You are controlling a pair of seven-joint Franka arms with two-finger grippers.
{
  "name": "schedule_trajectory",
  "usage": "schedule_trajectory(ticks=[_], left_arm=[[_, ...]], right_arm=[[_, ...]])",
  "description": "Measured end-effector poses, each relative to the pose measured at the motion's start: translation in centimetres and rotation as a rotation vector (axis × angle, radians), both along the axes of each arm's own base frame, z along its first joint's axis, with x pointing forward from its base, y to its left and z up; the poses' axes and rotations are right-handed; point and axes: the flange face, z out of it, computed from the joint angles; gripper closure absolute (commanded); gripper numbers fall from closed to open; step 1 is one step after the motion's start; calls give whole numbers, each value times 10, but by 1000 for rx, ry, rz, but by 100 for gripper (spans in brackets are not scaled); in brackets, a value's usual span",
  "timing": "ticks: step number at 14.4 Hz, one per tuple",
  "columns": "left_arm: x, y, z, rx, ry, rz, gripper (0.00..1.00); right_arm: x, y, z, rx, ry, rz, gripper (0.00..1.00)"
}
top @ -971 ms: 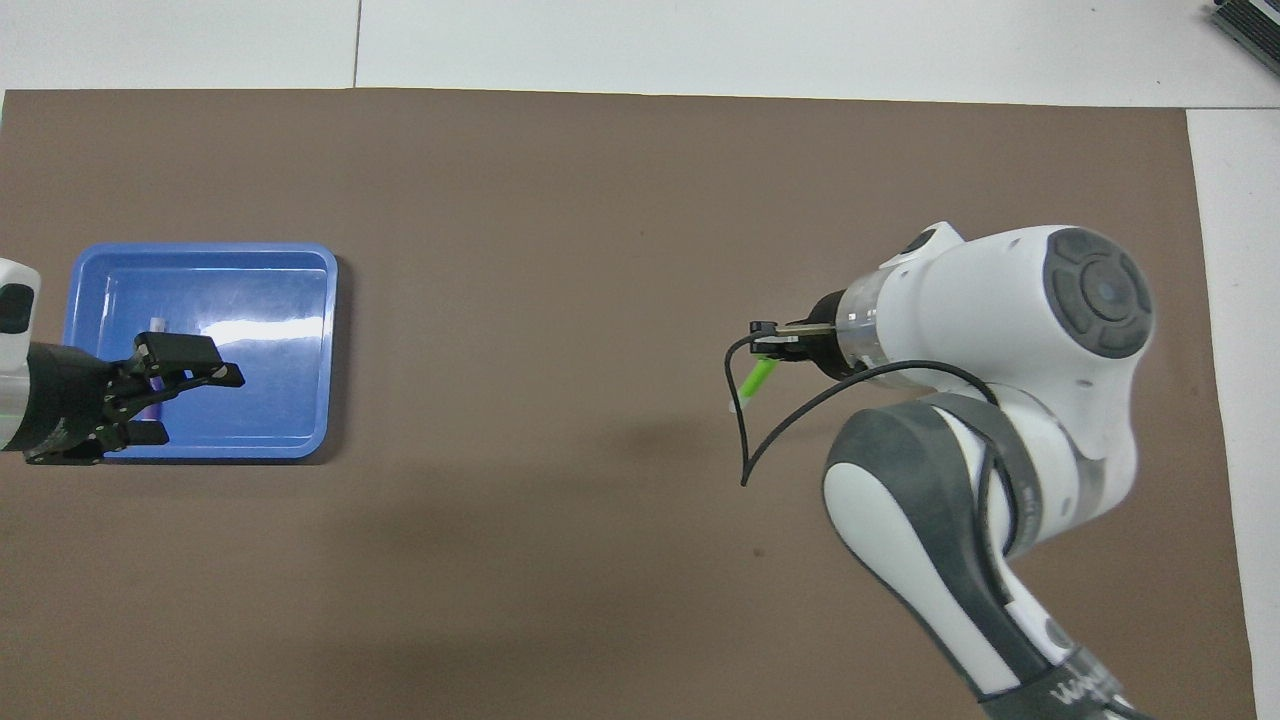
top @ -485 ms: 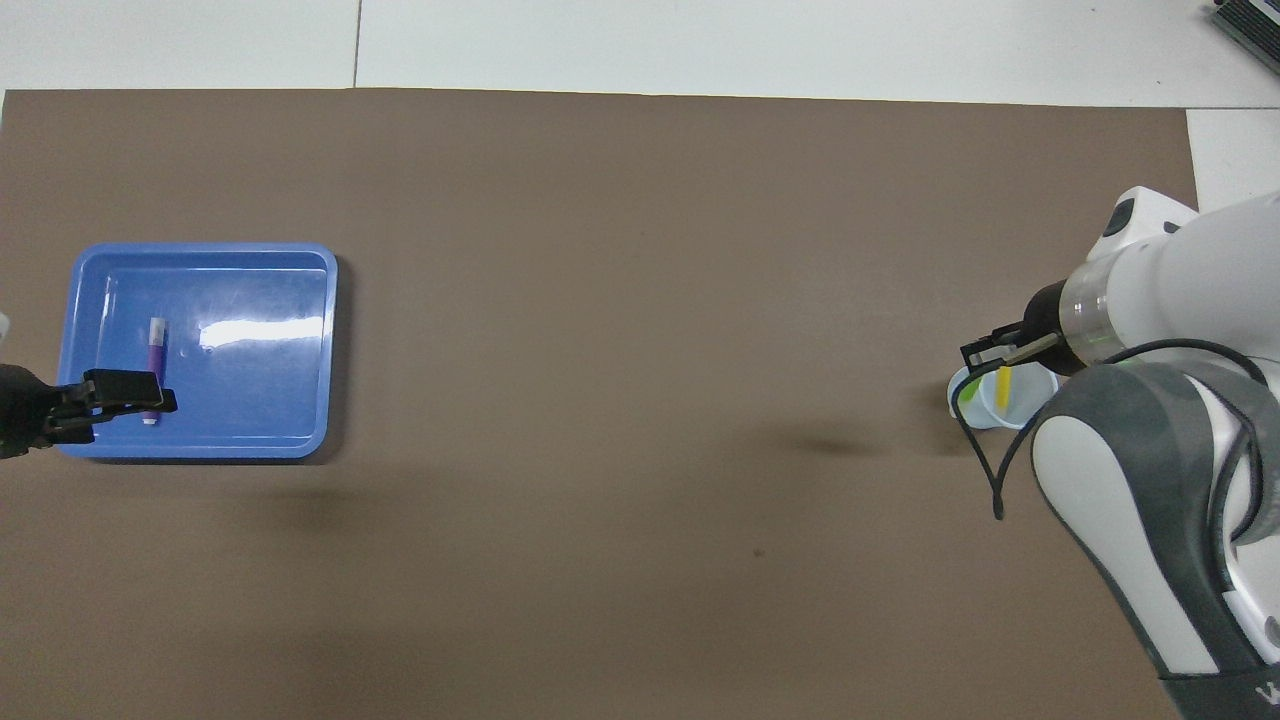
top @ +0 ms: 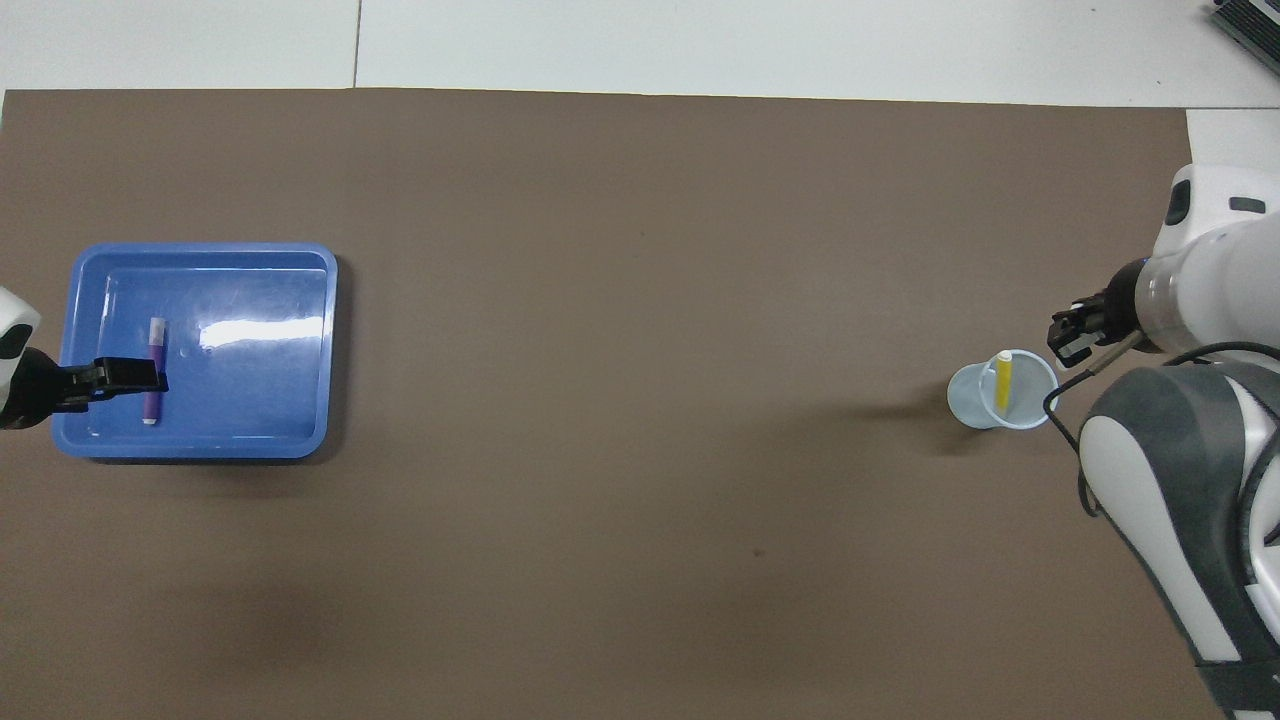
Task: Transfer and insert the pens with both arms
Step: 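Lower the green pen into the cup and open the right gripper, then lower the left gripper onto the purple pen and close on it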
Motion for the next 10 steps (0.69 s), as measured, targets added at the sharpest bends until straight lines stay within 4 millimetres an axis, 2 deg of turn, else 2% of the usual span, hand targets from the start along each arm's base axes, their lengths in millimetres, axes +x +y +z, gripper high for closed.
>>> schedule_trajectory(ticks=[3,6,10], left_arm=[[10,12,-27,21,-23,-58,1],[17,23,-55,47,-36,-108,2],[22,34,-92,50,-34,-131,4]], right_arm=[[5,2,-21,13,0,-10,100],[-1,6,-43,40,32,-85,100],[-5,7,-57,89,55,-120,100]])
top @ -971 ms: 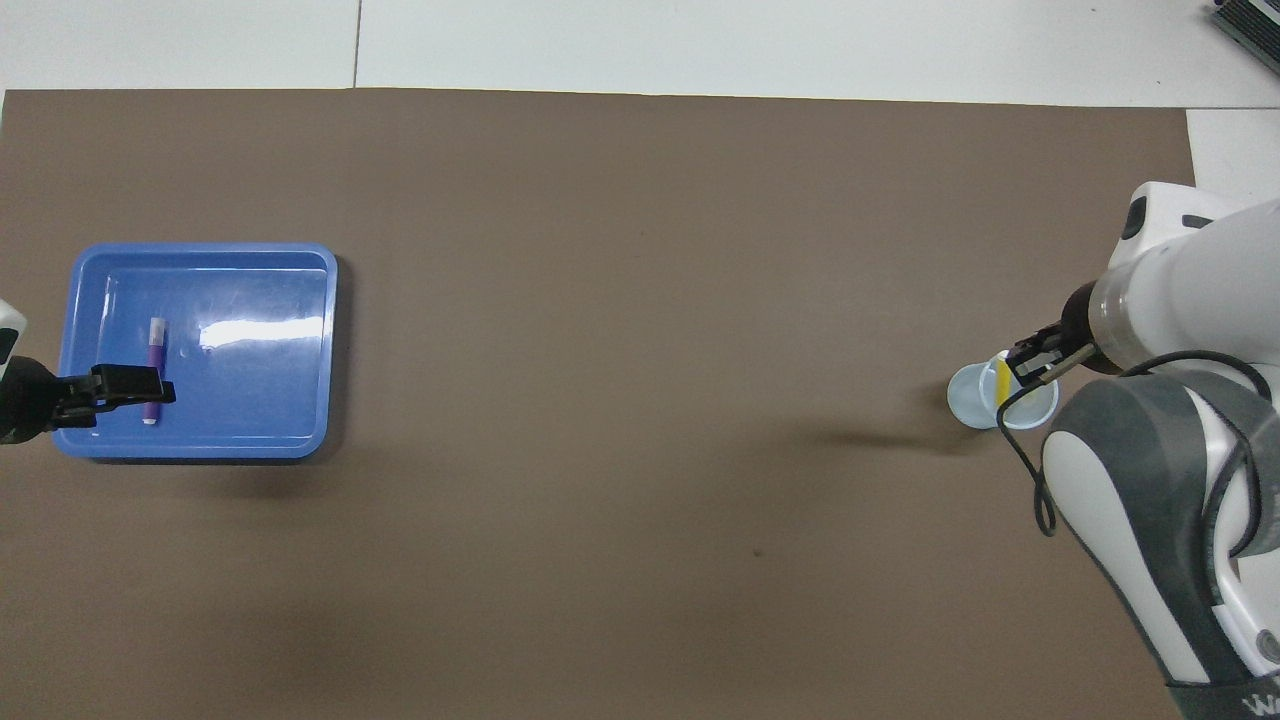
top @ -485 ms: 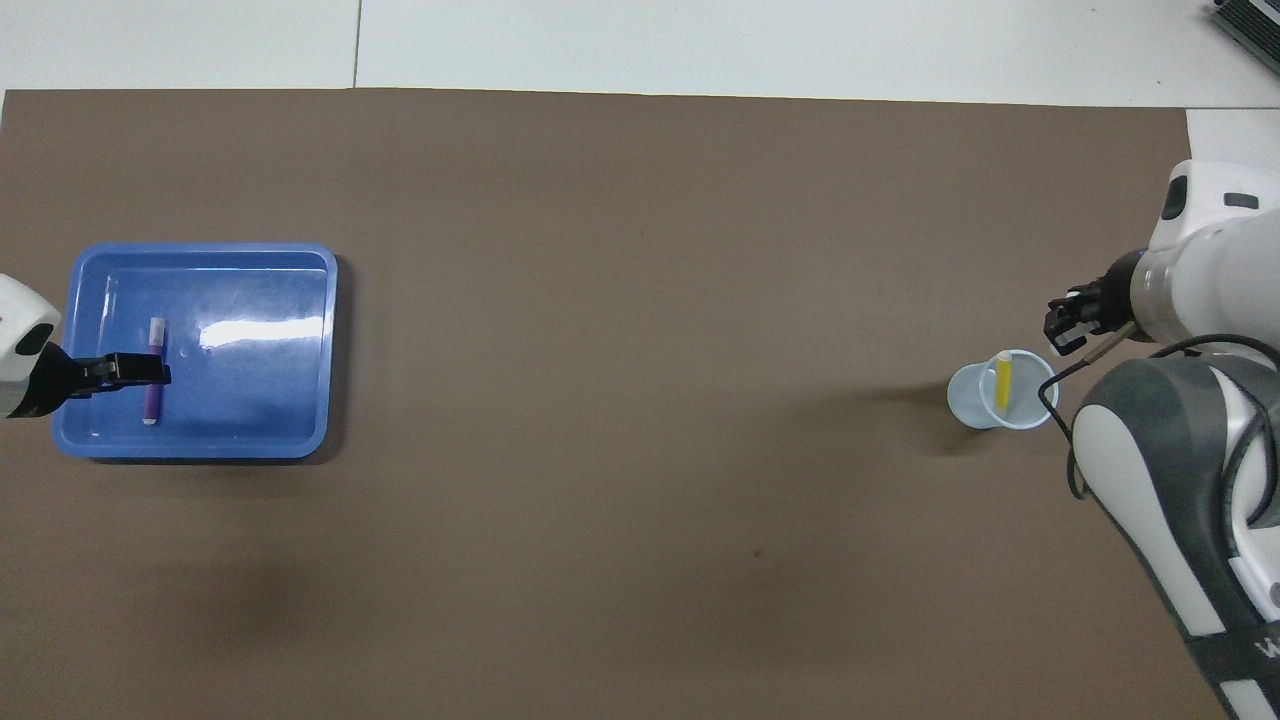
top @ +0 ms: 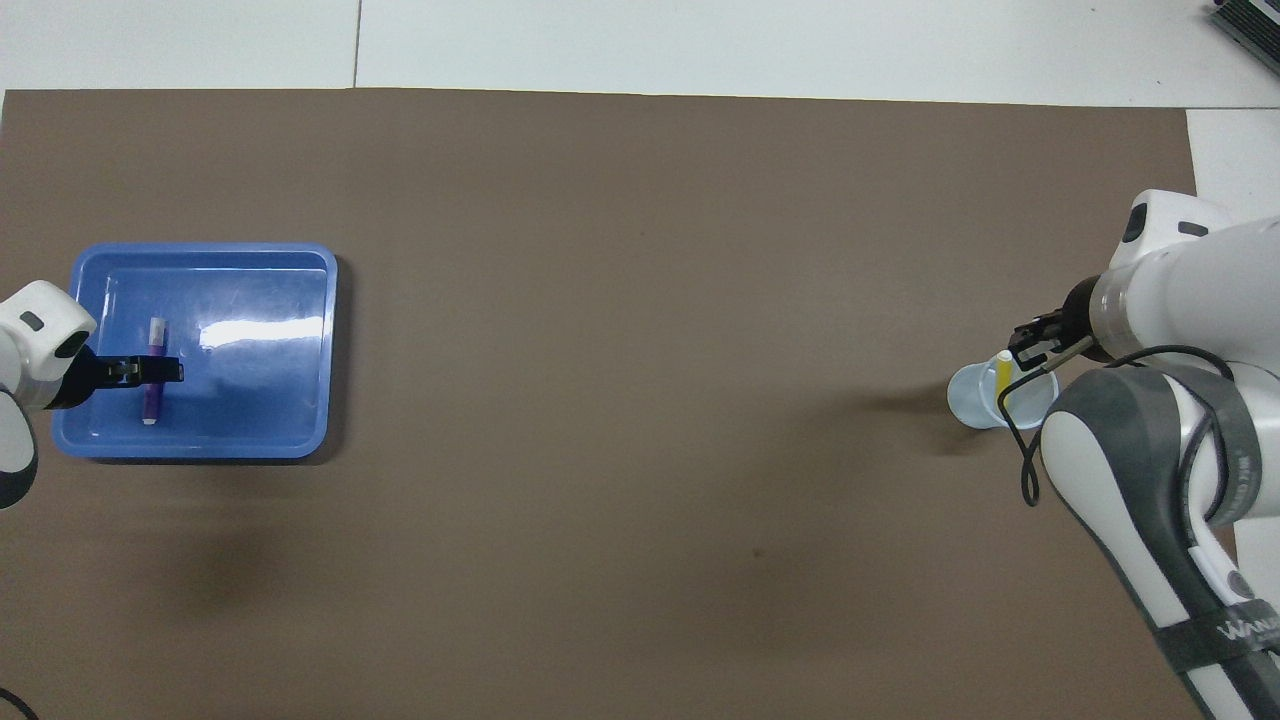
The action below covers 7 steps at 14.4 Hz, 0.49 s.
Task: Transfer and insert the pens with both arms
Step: 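Lower the left gripper onto the purple pen and close on it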
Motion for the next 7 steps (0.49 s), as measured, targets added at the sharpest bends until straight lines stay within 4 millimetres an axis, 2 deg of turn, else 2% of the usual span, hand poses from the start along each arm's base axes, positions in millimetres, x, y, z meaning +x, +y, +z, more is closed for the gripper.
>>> schedule_trajectory(ticks=[1,2,3,4,5,6,7], left_arm=[[0,2,-5,0,0,-1,7],[0,4,-9,1,-1,-1,9],[0,4,-11,0,1,-1,15],[0,4,-12,0,2,-2,23],[1,3,-13,-1,2,-3,35],[1,2,-12,0,0,-5,46],[2,1,-12,0,-5,-7,57]], right_arm=[[-1,0,-6,6,1,-3,83],[-3,0,-11,10,2,-4,60],[-4,0,-14,10,7,-5,36],[-5,-1,-16,10,10,-8,20],[-5,-4,-17,10,11,-12,6],[-5,-7,-16,10,11,-18,0],[-5,-9,-15,10,9,-21,0]])
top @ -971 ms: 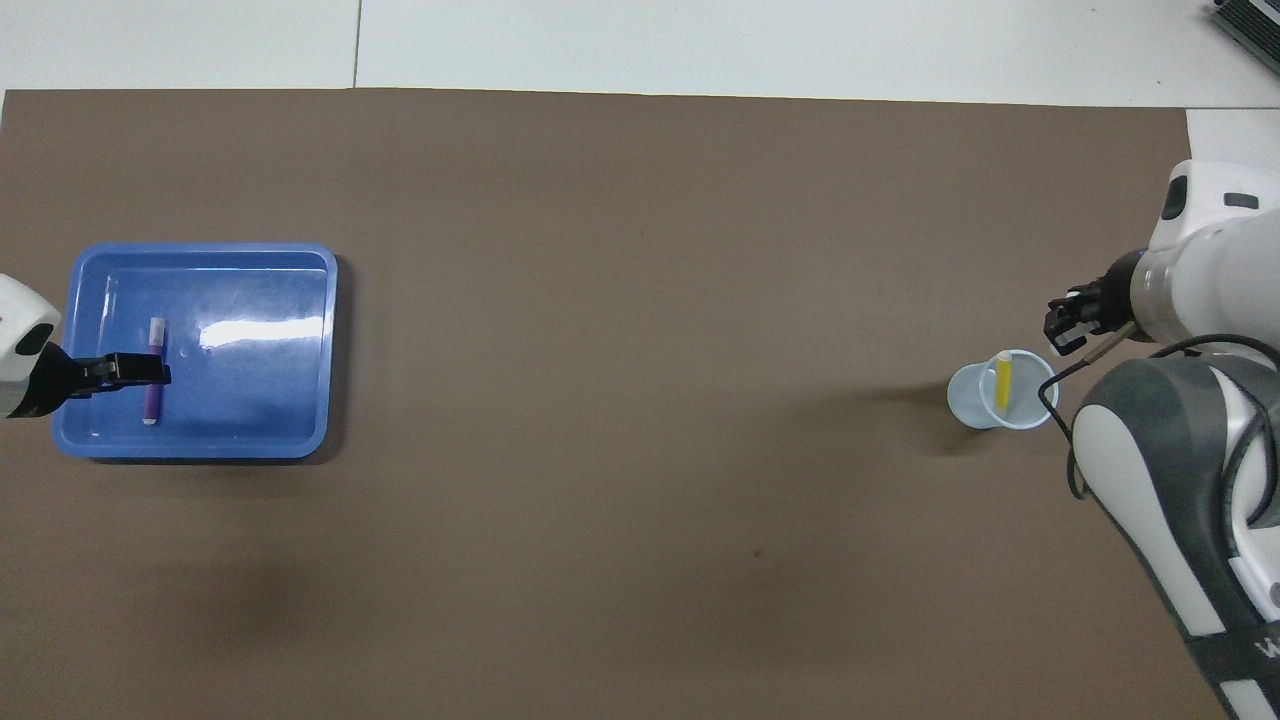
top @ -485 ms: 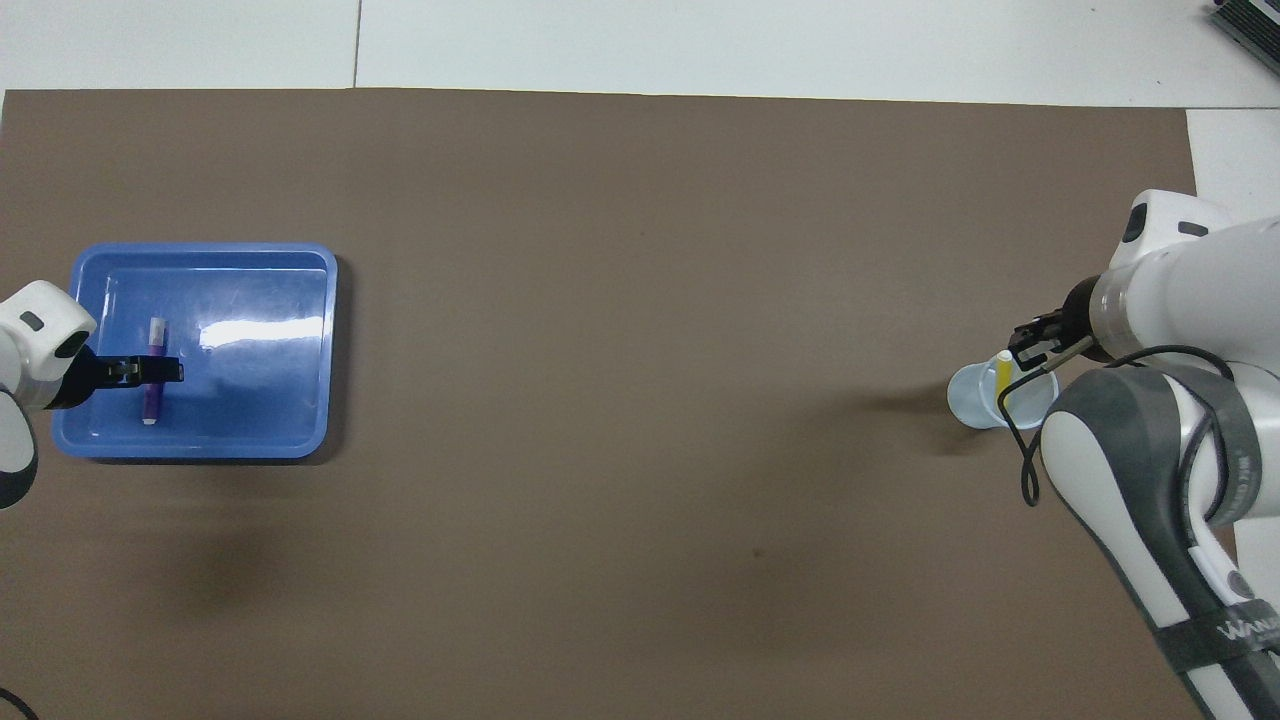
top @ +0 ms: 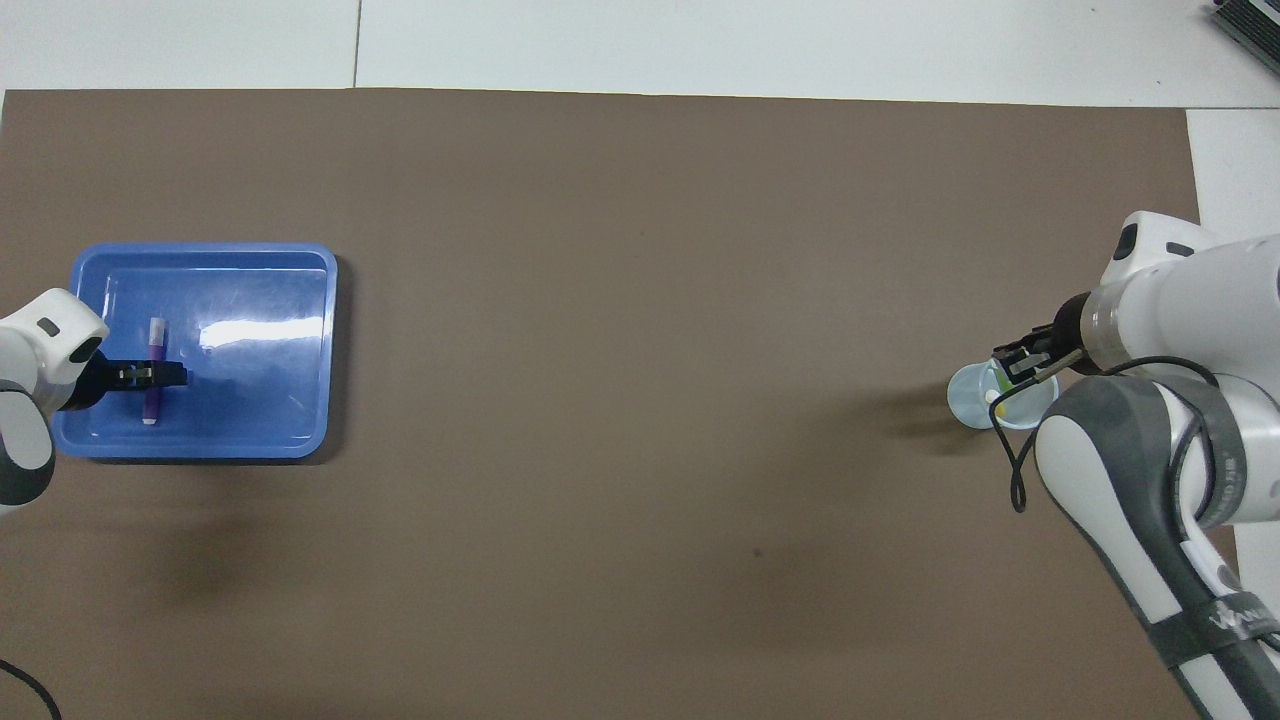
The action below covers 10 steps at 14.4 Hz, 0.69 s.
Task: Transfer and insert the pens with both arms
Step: 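Lower the left gripper onto the purple pen and close on it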
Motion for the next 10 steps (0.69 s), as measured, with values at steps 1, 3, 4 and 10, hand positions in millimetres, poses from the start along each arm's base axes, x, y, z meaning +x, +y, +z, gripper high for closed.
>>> schedule_trajectory(ticks=[1,3,4,10], left_arm=[[0,-1,0,1,-3,-1,64],[1,-1,1,1,-8,0,80],[2,-2,2,2,-12,3,91],[3,-3,2,-1,-20,44,100]], right_arm=[[-1,0,3,-1,-4,0,0],[-4,4,15,-7,-9,5,0],[-5,8,24,-9,-14,9,0],[-6,55,54,141,-51,-107,0]])
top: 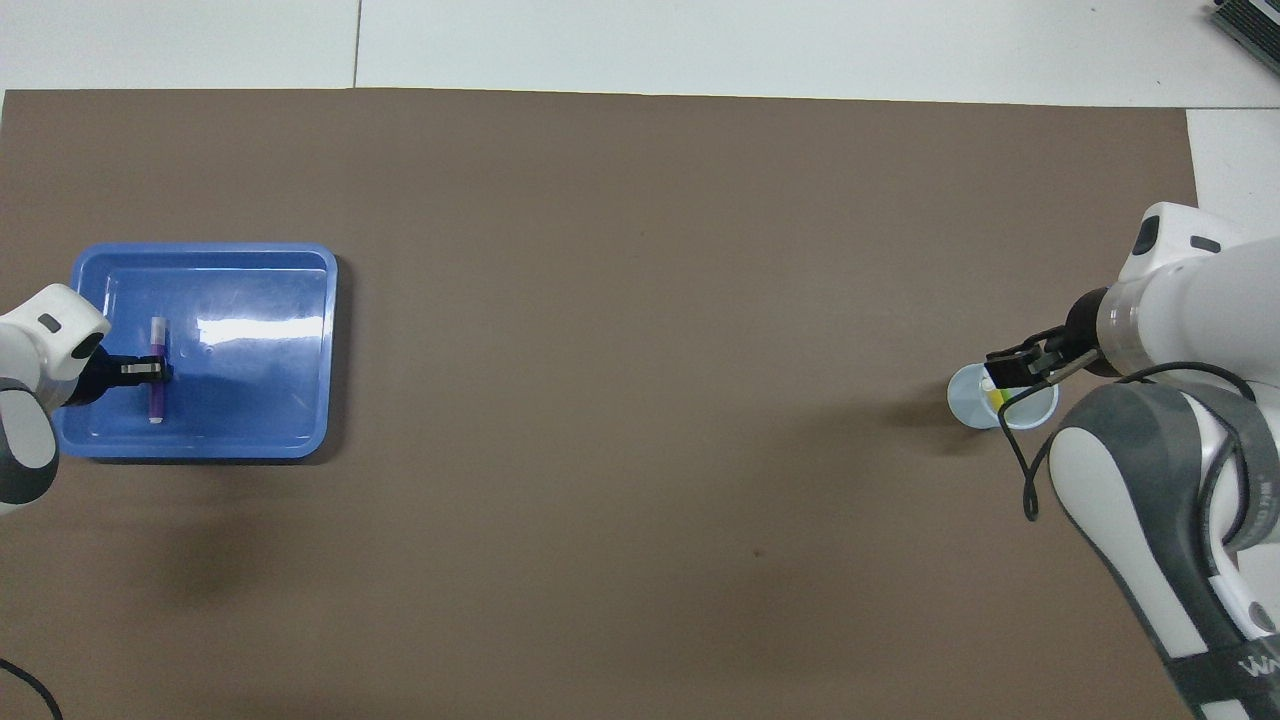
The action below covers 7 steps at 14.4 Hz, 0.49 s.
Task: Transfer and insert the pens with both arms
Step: 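Lower the left gripper onto the purple pen and close on it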
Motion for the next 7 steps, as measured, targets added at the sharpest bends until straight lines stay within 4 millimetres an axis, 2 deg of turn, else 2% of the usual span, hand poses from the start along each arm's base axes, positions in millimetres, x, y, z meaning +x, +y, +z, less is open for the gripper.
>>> schedule_trajectory(ticks=[4,7], left_arm=[[2,-5,1,-8,0,50,100],[10,-28,10,-28,28,98,100]], right_arm=[[-3,59,8,154,-3,-198,0],[-6,98,14,232,-22,-315,0]])
